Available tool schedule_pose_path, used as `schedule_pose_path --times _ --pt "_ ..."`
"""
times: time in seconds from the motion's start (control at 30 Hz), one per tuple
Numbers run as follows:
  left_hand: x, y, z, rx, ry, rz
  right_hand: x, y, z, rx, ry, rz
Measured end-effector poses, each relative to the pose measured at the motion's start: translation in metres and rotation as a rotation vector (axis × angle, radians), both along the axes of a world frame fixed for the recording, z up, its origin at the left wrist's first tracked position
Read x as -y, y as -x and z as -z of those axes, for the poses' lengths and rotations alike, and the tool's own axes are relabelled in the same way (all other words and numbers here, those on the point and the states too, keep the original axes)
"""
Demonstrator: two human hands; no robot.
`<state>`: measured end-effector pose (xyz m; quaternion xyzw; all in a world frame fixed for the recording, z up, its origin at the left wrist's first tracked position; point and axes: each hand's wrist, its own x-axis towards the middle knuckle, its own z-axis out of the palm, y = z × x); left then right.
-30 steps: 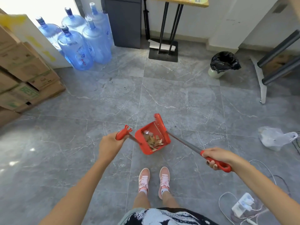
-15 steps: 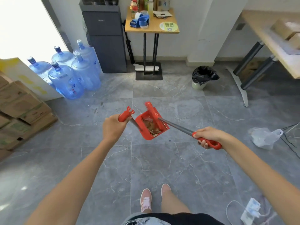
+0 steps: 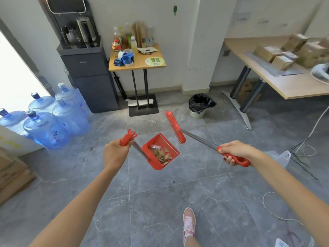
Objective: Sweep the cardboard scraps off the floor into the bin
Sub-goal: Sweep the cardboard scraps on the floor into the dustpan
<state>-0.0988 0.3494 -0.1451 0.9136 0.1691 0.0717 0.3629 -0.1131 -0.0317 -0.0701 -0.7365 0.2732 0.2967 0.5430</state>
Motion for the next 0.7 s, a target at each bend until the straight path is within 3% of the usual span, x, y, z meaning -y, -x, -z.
schedule_pose_path --times 0.37,0.7 --pt "0.117 -0.103 0.004 0.037 0.019 0.006 0.108 -0.113 0.039 -0.086 0.142 -0.123" --pt "0.182 -0.161 0.003 0.044 -0.002 0.053 0.156 -0.159 0.045 -0.090 0.181 -0.193"
